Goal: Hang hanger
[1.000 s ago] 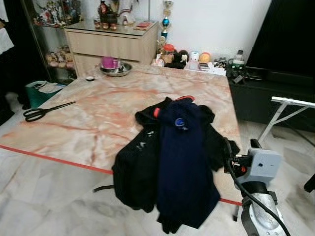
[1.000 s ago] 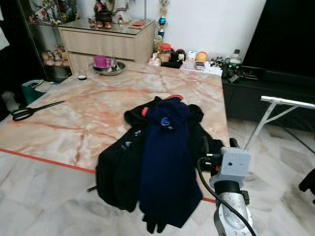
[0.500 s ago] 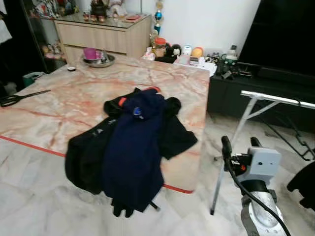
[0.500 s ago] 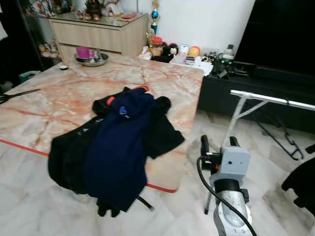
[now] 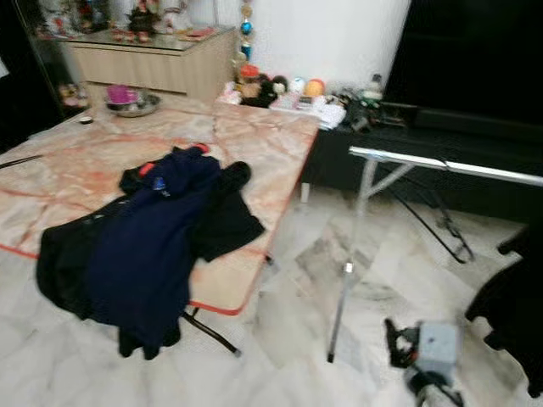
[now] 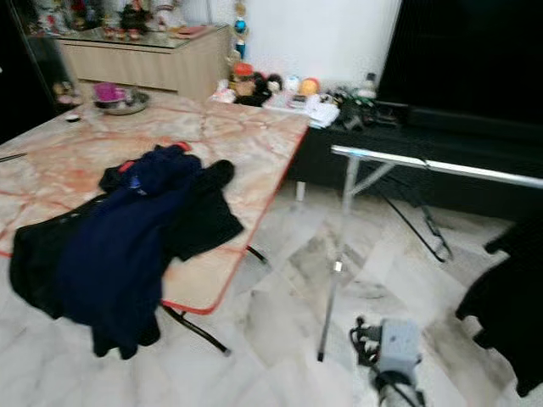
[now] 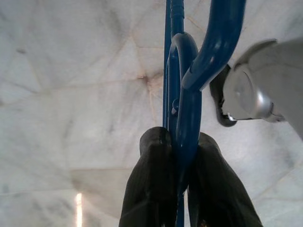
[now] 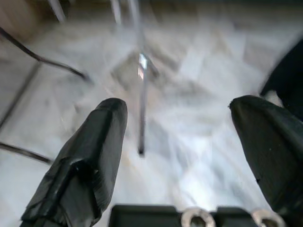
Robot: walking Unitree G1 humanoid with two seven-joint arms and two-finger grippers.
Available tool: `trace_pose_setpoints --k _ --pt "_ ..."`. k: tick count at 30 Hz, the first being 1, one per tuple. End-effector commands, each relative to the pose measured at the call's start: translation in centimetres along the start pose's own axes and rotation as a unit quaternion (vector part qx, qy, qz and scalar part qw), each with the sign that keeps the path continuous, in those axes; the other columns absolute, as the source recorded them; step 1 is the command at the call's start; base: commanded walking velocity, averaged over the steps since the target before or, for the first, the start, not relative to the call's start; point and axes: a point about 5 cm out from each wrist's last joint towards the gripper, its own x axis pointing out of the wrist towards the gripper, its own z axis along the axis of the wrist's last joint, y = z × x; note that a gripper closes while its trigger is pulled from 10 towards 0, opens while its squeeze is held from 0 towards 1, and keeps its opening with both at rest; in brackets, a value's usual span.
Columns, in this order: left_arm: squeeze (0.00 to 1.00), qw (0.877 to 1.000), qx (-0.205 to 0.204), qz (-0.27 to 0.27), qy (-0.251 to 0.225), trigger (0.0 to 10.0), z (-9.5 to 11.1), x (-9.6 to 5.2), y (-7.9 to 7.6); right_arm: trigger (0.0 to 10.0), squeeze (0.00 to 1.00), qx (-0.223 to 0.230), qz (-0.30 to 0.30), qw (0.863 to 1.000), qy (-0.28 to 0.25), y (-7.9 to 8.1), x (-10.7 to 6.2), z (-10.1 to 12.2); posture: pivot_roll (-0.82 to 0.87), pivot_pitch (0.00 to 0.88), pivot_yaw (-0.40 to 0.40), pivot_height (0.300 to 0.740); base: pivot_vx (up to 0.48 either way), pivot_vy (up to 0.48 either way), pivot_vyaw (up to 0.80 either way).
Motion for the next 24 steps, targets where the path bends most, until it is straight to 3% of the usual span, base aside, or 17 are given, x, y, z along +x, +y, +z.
trace_pose_setpoints --k 1,7,15,18,19,21,24 --pt "0.0 1.0 0.003 -0.003 -0.002 10.0 0.1 0.0 -0.5 10.0 0.0 -0.006 -0.015 0.999 0.045 -1.2 -0.2 -2.0 0.11 0.029 0.034 0.74 0.0 -0.48 0.0" --pt "0.0 0.999 0.0 0.025 -0.02 10.0 1.0 0.1 -0.1 10.0 0.0 -0.036 -0.021 0.991 0.127 -1.6 -1.3 -5.7 0.13 0.023 0.026 0.74 0.0 -0.48 0.0" --pt "0.0 0.996 0.014 0.07 -0.055 10.0 3.0 0.2 1.4 10.0 0.0 -0.023 -0.024 0.993 0.111 -1.8 -1.2 -5.7 0.12 0.027 0.017 0.74 0.0 -0.48 0.0" --pt "0.0 0.993 0.017 0.062 -0.097 10.0 5.5 0.2 1.6 10.0 0.0 -0.024 -0.028 0.995 0.097 -2.3 -0.8 -5.0 0.12 0.026 0.011 0.74 0.0 -0.178 0.0" --pt "0.0 0.99 0.044 0.051 -0.125 10.0 7.2 0.1 1.6 10.0 0.0 -0.024 -0.029 0.996 0.084 -2.5 -0.4 -4.4 0.12 0.026 0.011 0.74 0.0 0.0 0.0" --pt "0.0 0.988 0.054 0.047 -0.134 10.0 7.7 0.1 1.5 10.0 0.0 -0.024 -0.028 0.996 0.08 -2.6 -0.3 -4.2 0.12 0.026 0.011 0.74 0.0 0.0 0.0" --pt "0.0 0.973 0.107 0.049 -0.196 10.0 11.3 -0.4 1.9 10.0 0.0 -0.029 -0.027 0.998 0.056 -2.9 0.5 -2.9 0.11 0.022 0.014 0.74 0.0 0.0 0.0"
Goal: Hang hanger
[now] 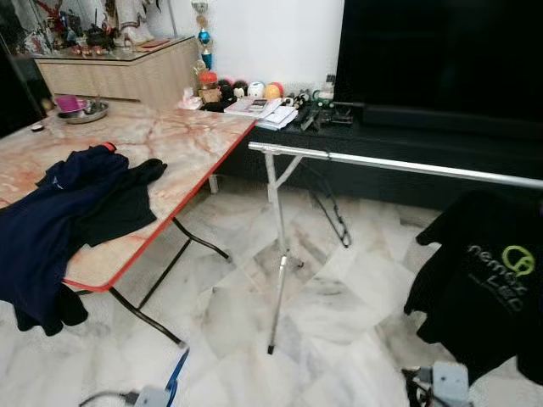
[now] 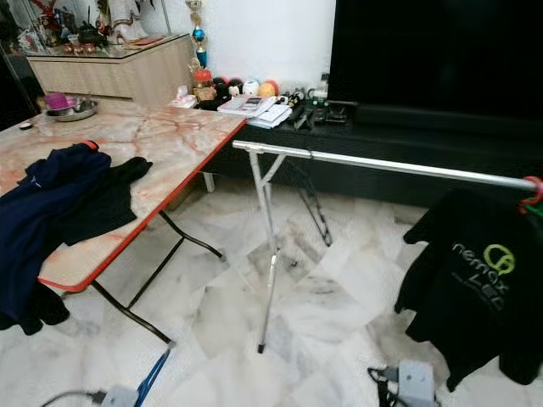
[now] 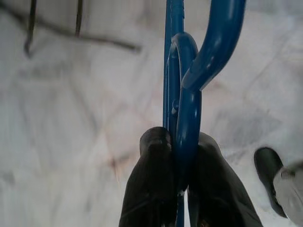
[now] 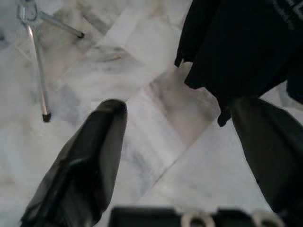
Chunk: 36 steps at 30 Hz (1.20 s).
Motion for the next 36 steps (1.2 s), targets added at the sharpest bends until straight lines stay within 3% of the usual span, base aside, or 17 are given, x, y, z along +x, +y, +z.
trace_pose_setpoints --k 1,4,7,8,9,11,12,14,15,16,19,21,24,25,28,31,36 --pt "0.0 0.999 0.036 0.001 -0.041 10.0 2.1 0.3 0.9 10.0 0.0 -0.001 0.007 1.0 -0.009 0.2 0.2 0.4 0.11 0.022 0.014 0.74 0.0 0.0 0.0" --pt "0.0 0.992 0.084 -0.024 -0.093 10.0 4.7 0.6 0.6 10.0 0.0 -0.012 0.011 0.999 -0.027 0.2 0.6 1.4 0.11 0.015 0.015 0.74 0.0 0.0 0.0" --pt "0.0 0.982 0.108 -0.101 -0.116 10.0 6.0 0.6 -0.7 10.0 0.0 -0.026 0.028 0.998 -0.044 0.6 0.8 2.2 0.11 0.008 0.018 0.74 0.0 0.0 0.0" --pt "0.0 0.97 0.132 -0.159 -0.131 10.0 6.8 0.5 -1.6 10.0 0.0 -0.051 0.059 0.995 -0.065 1.2 1.0 3.1 0.11 0.007 0.021 0.74 0.0 0.0 0.0" --pt "0.0 0.97 0.132 -0.159 -0.131 10.0 6.8 0.5 -1.6 10.0 0.0 -0.051 0.059 0.995 -0.065 1.2 1.0 3.1 0.11 0.007 0.021 0.74 0.0 0.0 0.0" --pt "0.0 0.944 0.165 -0.241 -0.153 10.0 8.2 0.1 -2.6 10.0 0.0 -0.09 0.144 0.979 -0.11 2.6 1.1 4.9 0.1 0.002 0.026 0.74 0.0 0.0 0.0" --pt "0.0 0.944 0.165 -0.241 -0.153 10.0 8.2 0.1 -2.6 10.0 0.0 -0.09 0.144 0.979 -0.11 2.6 1.1 4.9 0.1 0.002 0.026 0.74 0.0 0.0 0.0" --pt "0.0 0.923 0.21 -0.286 -0.148 10.0 9.0 0.0 -2.9 10.0 0.0 -0.139 0.253 0.948 -0.135 3.9 0.7 6.1 0.1 0.0 0.03 0.74 0.0 0.0 0.0" --pt "0.0 0.913 0.23 -0.307 -0.136 10.0 9.2 0.0 -3.0 10.0 0.0 -0.172 0.312 0.924 -0.14 4.4 0.4 6.5 0.09 0.0 0.031 0.74 0.0 0.0 0.0" --pt "0.0 0.913 0.23 -0.307 -0.136 10.0 9.2 0.0 -3.0 10.0 0.0 -0.172 0.312 0.924 -0.14 4.4 0.4 6.5 0.09 0.0 0.031 0.74 0.0 0.0 0.0" --pt "0.0 0.894 0.248 -0.354 -0.113 10.0 9.8 -0.1 -3.3 10.0 0.0 -0.249 0.399 0.869 -0.153 4.5 -0.3 7.5 0.08 0.0 0.032 0.74 0.0 0.0 0.0" --pt "0.0 0.885 0.246 -0.379 -0.111 10.0 10.5 -0.3 -3.5 10.0 0.0 -0.28 0.427 0.845 -0.16 4.2 -0.5 8.4 0.07 0.0 0.034 0.74 0.0 0.0 0.0" --pt "0.0 0.875 0.248 -0.4 -0.112 10.0 11.4 -0.4 -3.8 10.0 0.0 -0.289 0.466 0.821 -0.158 4.1 -0.8 9.3 0.07 0.0 0.033 0.74 0.0 0.0 0.0" --pt "0.0 0.866 0.259 -0.412 -0.115 10.0 12.0 -0.5 -3.9 10.0 0.0 -0.3 0.514 0.791 -0.145 4.5 -1.3 9.4 0.07 0.0 0.032 0.74 0.0 0.0 0.0" --pt "0.0 0.852 0.276 -0.427 -0.122 10.0 13.1 -0.7 -4.0 10.0 0.0 -0.325 0.562 0.749 -0.133 5.3 -1.9 9.3 0.07 0.005 0.032 0.74 0.0 0.0 0.0" --pt "0.0 0.841 0.288 -0.437 -0.138 10.0 14.5 -1.0 -3.9 10.0 0.0 -0.333 0.59 0.724 -0.13 6.4 -2.2 9.3 0.08 0.004 0.034 0.74 0.0 0.0 0.0" --pt "0.0 0.824 0.296 -0.458 -0.155 10.0 16.1 -1.3 -4.0 10.0 0.0 -0.342 0.616 0.701 -0.114 7.8 -2.3 9.1 0.09 0.006 0.037 0.74 0.0 0.0 0.0"
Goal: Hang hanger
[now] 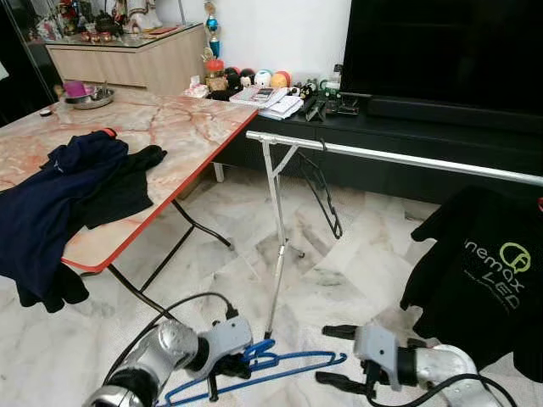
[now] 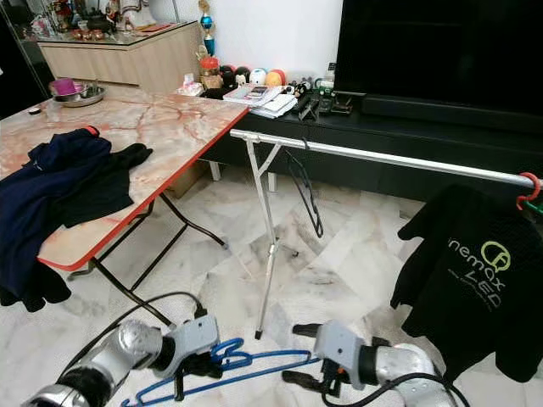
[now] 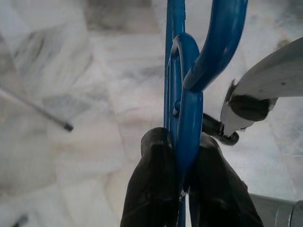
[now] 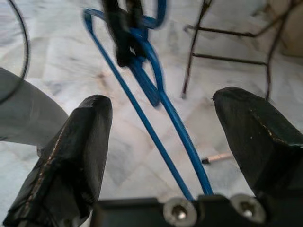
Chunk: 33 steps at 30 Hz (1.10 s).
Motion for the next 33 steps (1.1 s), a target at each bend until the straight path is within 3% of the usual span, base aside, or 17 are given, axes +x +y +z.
trace_pose_setpoints --k 1,7,10,16,20,29,33 --pt "0.0 1.0 0.016 -0.016 -0.011 10.0 0.8 -0.1 0.3 10.0 0.0 -0.012 0.022 1.0 0.014 0.2 0.5 0.0 0.09 0.011 0.039 0.74 0.0 0.0 0.0" --pt "0.0 0.997 0.059 -0.055 -0.01 10.0 2.1 0.2 0.1 10.0 0.0 -0.019 0.036 0.999 0.017 0.1 1.5 0.4 0.08 0.027 0.046 0.74 0.0 0.0 0.0" --pt "0.0 0.993 0.088 -0.077 0.012 10.0 2.4 0.3 0.1 10.0 0.0 -0.046 0.048 0.997 0.03 0.2 1.9 0.5 0.08 0.036 0.05 0.74 0.0 0.0 0.0" --pt "0.0 0.991 0.106 -0.081 0.025 10.0 2.5 0.1 0.3 10.0 0.0 -0.063 0.057 0.994 0.068 0.5 2.0 -0.3 0.08 0.04 0.054 0.74 0.0 0.0 0.0" --pt "0.0 0.988 0.13 -0.07 0.035 10.0 2.6 0.0 0.5 10.0 0.0 -0.054 0.032 0.995 0.076 0.5 2.5 -0.8 0.09 0.035 0.057 0.74 0.0 0.0 0.0" --pt "0.0 0.986 0.143 -0.07 0.041 10.0 2.9 0.0 0.7 10.0 0.0 -0.023 -0.031 0.997 0.062 -0.3 3.8 -0.4 0.1 0.006 0.058 0.74 0.0 0.0 0.0" --pt "0.0 0.987 0.145 -0.061 0.041 10.0 3.0 0.0 0.8 10.0 0.0 -0.007 -0.012 0.998 0.061 0.0 4.3 -0.4 0.1 0.0 0.053 0.74 0.0 0.0 0.0"
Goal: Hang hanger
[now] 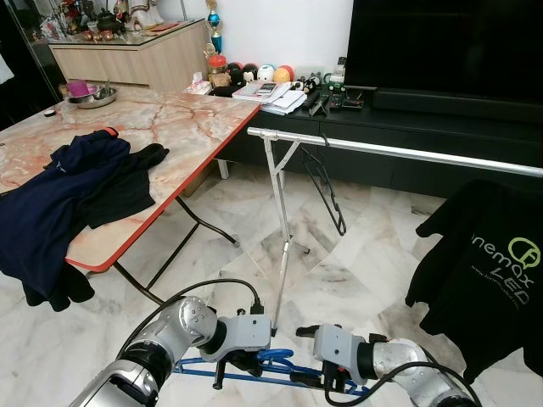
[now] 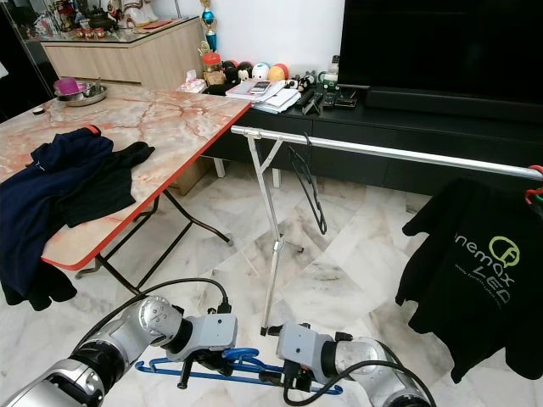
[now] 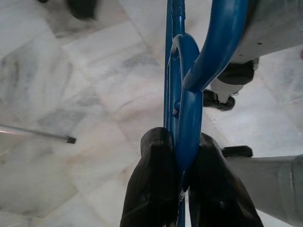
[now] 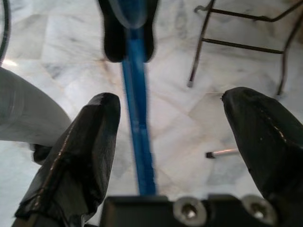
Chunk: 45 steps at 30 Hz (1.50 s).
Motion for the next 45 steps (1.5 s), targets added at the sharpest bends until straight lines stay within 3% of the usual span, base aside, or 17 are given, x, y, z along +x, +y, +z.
trace_pose_setpoints --k 1,10,25,27,29,30,31,32,33,34,35,36,43,45 --pt "0.0 1.0 0.009 0.008 0.006 10.0 0.0 -0.4 0.4 10.0 0.0 -0.001 0.015 1.0 0.007 0.1 0.3 0.0 0.1 0.0 0.052 0.74 0.0 0.0 0.0" --pt "0.0 1.0 0.011 0.027 -0.009 10.0 0.8 -1.0 1.5 10.0 0.0 -0.006 0.017 0.999 0.031 0.5 1.3 0.0 0.12 0.01 0.046 0.74 0.0 0.0 0.0" --pt "0.0 1.0 0.01 0.023 -0.01 10.0 0.7 -0.9 1.3 10.0 0.0 0.003 -0.041 0.998 0.043 0.2 1.6 -0.4 0.12 0.02 0.049 0.74 0.0 0.0 0.0" --pt "0.0 1.0 0.011 0.024 -0.01 10.0 0.8 -0.9 1.3 6.3 0.0 0.011 -0.04 0.998 0.045 0.3 1.6 -0.5 0.12 0.02 0.049 0.74 0.0 0.0 0.0" --pt "0.0 1.0 0.011 0.024 -0.011 10.0 0.8 -0.9 1.3 6.3 0.0 0.013 -0.041 0.998 0.045 0.3 1.6 -0.5 0.12 0.02 0.049 0.74 0.0 0.0 0.0" --pt "0.0 1.0 0.011 0.024 -0.011 10.0 0.8 -0.8 1.3 0.9 0.0 0.019 -0.044 0.998 0.043 0.4 1.7 -0.6 0.12 0.02 0.049 0.74 0.0 0.0 0.0" --pt "0.0 1.0 0.011 0.024 -0.011 10.0 0.8 -0.8 1.3 0.9 0.0 0.019 -0.044 0.998 0.043 0.4 1.7 -0.6 0.12 0.02 0.049 0.74 0.0 0.0 0.0" --pt "0.0 1.0 0.011 0.024 -0.013 10.0 0.8 -0.8 1.3 2.5 0.0 0.035 -0.051 0.997 0.039 0.5 1.8 -0.6 0.12 0.02 0.047 0.74 0.0 0.0 0.0" --pt "0.0 1.0 0.011 0.024 -0.013 10.0 0.8 -0.8 1.4 2.5 0.0 0.038 -0.053 0.997 0.039 0.5 1.9 -0.7 0.12 0.02 0.047 0.74 0.0 0.0 0.0" --pt "0.0 1.0 0.012 0.025 -0.014 10.0 0.9 -0.8 1.4 4.9 0.0 0.039 -0.052 0.997 0.041 0.6 1.9 -0.7 0.12 0.021 0.047 0.74 0.0 0.0 0.0" --pt "0.0 1.0 0.012 0.025 -0.014 10.0 0.9 -0.8 1.4 4.9 0.0 0.039 -0.052 0.997 0.041 0.6 1.9 -0.7 0.12 0.021 0.047 0.74 0.0 0.0 0.0" --pt "0.0 0.999 0.014 0.028 -0.018 10.0 1.0 -0.9 1.5 10.0 0.0 0.039 -0.049 0.997 0.044 0.7 2.0 -0.8 0.13 0.021 0.046 0.74 0.0 0.0 0.0" --pt "0.0 0.999 0.01 0.029 -0.036 10.0 1.4 -1.0 1.7 10.0 0.0 0.045 -0.05 0.997 0.041 0.7 2.1 -0.7 0.13 0.025 0.043 0.74 0.0 0.0 0.0" --pt "0.0 0.999 0.011 0.03 -0.044 10.0 1.6 -1.0 1.7 5.1 0.0 0.049 -0.049 0.997 0.04 0.7 2.0 -0.7 0.13 0.027 0.043 0.74 0.0 0.0 0.0"
